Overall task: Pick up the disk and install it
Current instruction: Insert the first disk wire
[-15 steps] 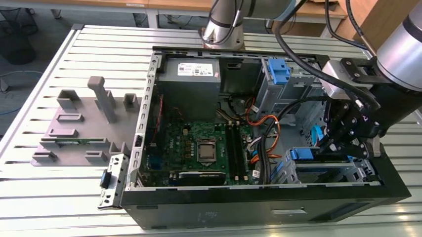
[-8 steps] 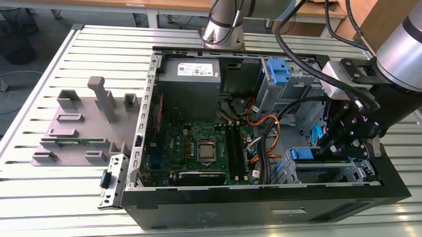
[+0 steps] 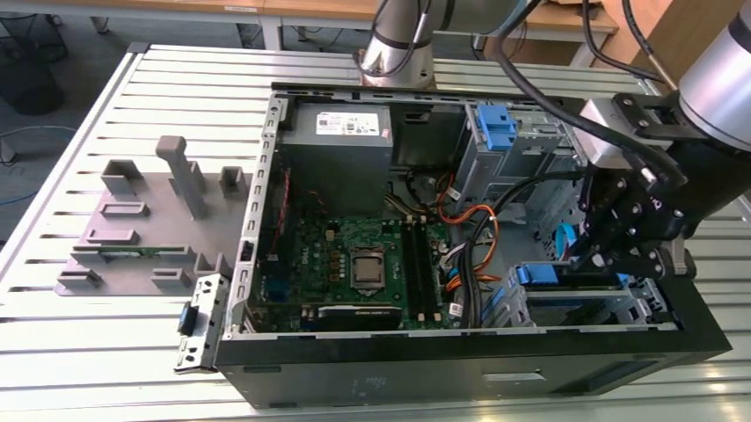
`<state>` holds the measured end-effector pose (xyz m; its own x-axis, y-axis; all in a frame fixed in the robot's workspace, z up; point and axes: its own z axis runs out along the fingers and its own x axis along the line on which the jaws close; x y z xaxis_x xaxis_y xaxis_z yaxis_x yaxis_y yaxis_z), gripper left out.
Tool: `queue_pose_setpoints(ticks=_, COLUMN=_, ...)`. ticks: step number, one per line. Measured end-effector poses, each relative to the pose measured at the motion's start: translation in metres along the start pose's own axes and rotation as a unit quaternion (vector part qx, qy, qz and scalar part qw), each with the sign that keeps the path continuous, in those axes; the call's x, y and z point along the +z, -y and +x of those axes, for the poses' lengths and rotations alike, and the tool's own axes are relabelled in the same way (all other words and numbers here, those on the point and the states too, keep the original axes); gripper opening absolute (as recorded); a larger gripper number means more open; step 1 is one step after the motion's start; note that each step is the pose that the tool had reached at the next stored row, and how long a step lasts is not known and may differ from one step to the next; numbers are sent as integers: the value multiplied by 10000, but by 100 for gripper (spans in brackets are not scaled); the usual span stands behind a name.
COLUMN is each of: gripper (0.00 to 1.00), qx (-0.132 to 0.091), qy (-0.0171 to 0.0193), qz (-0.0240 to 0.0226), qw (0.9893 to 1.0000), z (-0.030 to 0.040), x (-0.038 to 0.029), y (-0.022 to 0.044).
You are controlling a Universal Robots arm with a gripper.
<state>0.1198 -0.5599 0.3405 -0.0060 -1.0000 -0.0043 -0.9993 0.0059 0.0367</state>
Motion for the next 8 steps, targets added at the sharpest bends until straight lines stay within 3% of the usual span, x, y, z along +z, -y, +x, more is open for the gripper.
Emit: queue_pose_setpoints(ticks=8, gripper=23, qx=0, qy=0, qz=0, qw=10000, z=-1, x=-251, y=-9)
